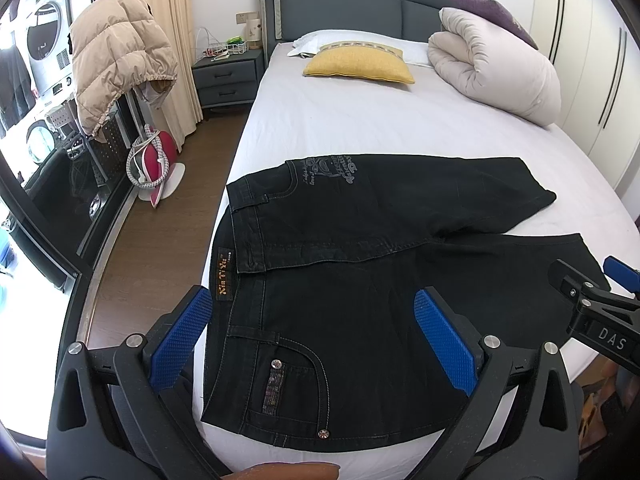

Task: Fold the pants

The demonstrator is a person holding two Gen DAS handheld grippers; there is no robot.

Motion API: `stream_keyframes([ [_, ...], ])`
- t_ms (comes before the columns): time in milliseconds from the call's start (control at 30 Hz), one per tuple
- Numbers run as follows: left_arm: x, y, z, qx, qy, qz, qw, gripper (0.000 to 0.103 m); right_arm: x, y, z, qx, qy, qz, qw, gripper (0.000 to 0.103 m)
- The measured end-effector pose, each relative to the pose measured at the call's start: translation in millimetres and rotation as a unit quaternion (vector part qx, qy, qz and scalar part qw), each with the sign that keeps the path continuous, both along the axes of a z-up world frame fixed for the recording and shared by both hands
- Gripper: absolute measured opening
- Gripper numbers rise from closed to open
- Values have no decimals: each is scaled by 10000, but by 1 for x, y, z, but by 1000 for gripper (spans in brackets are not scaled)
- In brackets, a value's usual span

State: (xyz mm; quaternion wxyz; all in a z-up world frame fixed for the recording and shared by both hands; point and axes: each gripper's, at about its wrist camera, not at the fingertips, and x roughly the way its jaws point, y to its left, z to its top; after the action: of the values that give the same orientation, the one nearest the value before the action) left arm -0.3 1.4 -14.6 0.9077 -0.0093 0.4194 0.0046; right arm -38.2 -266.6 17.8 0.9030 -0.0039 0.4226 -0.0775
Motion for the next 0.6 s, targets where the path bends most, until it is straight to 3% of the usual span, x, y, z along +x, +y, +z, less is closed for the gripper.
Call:
stream_keyframes([
  [600,0,0,-2,6,7,-2,10000,103,0,0,0,5,9,2,10000,103],
])
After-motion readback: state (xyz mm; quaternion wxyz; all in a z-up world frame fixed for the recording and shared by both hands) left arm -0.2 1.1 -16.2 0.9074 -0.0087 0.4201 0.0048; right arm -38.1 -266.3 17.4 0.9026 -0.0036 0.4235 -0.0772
